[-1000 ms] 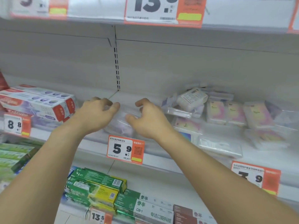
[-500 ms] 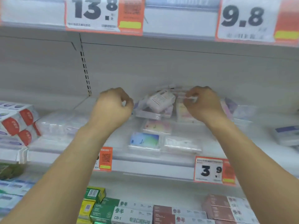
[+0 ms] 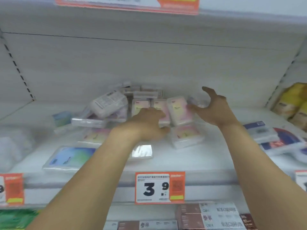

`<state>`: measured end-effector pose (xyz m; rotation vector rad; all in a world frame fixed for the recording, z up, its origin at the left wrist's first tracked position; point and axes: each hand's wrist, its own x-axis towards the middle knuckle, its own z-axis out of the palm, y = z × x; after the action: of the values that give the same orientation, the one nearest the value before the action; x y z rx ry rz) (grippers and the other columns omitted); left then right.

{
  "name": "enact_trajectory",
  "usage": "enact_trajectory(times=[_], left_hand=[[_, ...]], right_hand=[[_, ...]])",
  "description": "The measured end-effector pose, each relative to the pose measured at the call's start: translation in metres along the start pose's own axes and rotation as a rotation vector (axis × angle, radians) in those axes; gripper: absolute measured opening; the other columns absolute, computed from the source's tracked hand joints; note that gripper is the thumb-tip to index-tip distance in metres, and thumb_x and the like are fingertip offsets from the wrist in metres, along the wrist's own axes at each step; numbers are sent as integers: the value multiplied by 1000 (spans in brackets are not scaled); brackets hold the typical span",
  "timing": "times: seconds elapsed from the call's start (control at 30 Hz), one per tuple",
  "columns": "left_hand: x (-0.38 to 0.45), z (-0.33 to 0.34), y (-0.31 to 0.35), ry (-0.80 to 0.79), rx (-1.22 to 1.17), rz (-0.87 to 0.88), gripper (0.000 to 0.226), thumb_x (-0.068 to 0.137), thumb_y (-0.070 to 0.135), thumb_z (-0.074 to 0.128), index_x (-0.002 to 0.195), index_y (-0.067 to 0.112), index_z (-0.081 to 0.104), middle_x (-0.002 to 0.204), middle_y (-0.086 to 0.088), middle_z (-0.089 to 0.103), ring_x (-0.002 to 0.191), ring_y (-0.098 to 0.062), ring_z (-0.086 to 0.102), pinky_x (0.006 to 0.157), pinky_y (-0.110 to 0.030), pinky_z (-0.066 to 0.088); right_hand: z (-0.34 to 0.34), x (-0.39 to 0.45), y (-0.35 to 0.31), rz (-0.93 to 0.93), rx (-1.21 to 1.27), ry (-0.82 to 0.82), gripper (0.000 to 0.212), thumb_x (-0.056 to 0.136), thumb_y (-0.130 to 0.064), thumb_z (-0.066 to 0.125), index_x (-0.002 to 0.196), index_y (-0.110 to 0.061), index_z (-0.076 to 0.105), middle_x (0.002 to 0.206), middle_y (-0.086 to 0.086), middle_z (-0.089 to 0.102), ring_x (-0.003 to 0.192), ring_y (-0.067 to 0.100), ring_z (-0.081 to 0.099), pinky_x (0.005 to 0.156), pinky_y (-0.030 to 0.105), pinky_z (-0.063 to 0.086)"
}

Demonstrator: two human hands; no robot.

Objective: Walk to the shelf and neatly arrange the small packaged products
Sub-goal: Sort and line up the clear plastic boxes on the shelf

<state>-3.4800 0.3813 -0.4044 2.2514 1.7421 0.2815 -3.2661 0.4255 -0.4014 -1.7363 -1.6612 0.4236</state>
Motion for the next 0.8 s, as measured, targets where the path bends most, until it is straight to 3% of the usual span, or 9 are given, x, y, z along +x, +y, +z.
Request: enact_trajectory(times=[0.1, 0.23, 0.33, 0.37, 0.43, 0.5, 0.6, 0.7, 0.8], left_hand=[[3, -1, 1, -19, 3, -27, 60, 89, 55, 53, 141, 27, 43, 148, 2, 38, 138, -19, 32, 110, -34, 32], [1, 4, 10, 111, -147, -3, 60, 87, 57, 57, 138, 28, 44, 140, 3, 46, 131, -16, 38, 101, -30, 37], [1, 14, 18, 94, -176, 58, 74, 82, 58, 63, 142, 23, 37, 136, 4, 50, 126, -15, 45, 96, -30, 41], [2, 14, 20, 108, -252, 47, 82, 80, 59, 65, 146, 24, 31, 134, 5, 51, 122, -14, 49, 91, -28, 42], [-1, 10, 26, 128, -578, 6, 98, 70, 66, 70, 149, 34, 20, 127, 6, 54, 111, -14, 59, 87, -27, 46], [-6, 3, 35, 105, -982, 19, 103, 62, 72, 71, 146, 41, 21, 126, 1, 59, 107, -19, 65, 93, -38, 52], [-16, -8, 41, 94, -1382, 77, 63, 87, 48, 65, 136, 13, 47, 118, -11, 70, 105, -31, 69, 88, -47, 56], [-24, -19, 26, 258, -1326, 5, 42, 86, 35, 69, 121, 12, 63, 109, -8, 74, 100, -26, 71, 81, -44, 60], [-32, -23, 8, 406, -1137, -92, 36, 75, 35, 80, 106, 23, 66, 97, 5, 75, 84, -11, 73, 70, -34, 62]], right_hand=[[-3, 8, 6, -24, 31, 10, 70, 74, -46, 81, 135, -26, 51, 112, 7, 43, 111, 20, 50, 81, 23, 39], [-8, 7, 4, -51, 103, 76, 66, 65, -45, 87, 122, -24, 60, 115, 3, 60, 100, 21, 60, 85, 30, 52], [-26, -3, -7, -93, 222, 220, 65, 73, -42, 82, 127, -20, 55, 107, -9, 58, 89, 3, 57, 67, -1, 39], [-32, -7, -11, -107, 285, 260, 62, 76, -43, 80, 128, -20, 54, 103, -12, 57, 84, -3, 55, 62, -3, 37], [-38, -16, -21, -103, 442, 239, 55, 80, -49, 73, 124, -21, 55, 100, -13, 57, 87, -2, 58, 66, 3, 46], [-31, -29, -37, -31, 539, 95, 59, 79, -67, 63, 117, -21, 60, 102, -8, 63, 94, 12, 64, 77, 31, 58], [-15, -44, -52, 29, 514, -263, 84, 72, -94, 29, 115, -33, 67, 107, -3, 73, 102, 22, 68, 90, 46, 55], [-16, -49, -54, 8, 375, -383, 72, 88, -78, 20, 111, -30, 68, 109, 9, 73, 102, 26, 69, 93, 43, 54], [-14, -40, -39, -41, 149, -140, 33, 95, -42, 52, 122, -25, 62, 120, 1, 64, 110, 21, 62, 87, 29, 46]])
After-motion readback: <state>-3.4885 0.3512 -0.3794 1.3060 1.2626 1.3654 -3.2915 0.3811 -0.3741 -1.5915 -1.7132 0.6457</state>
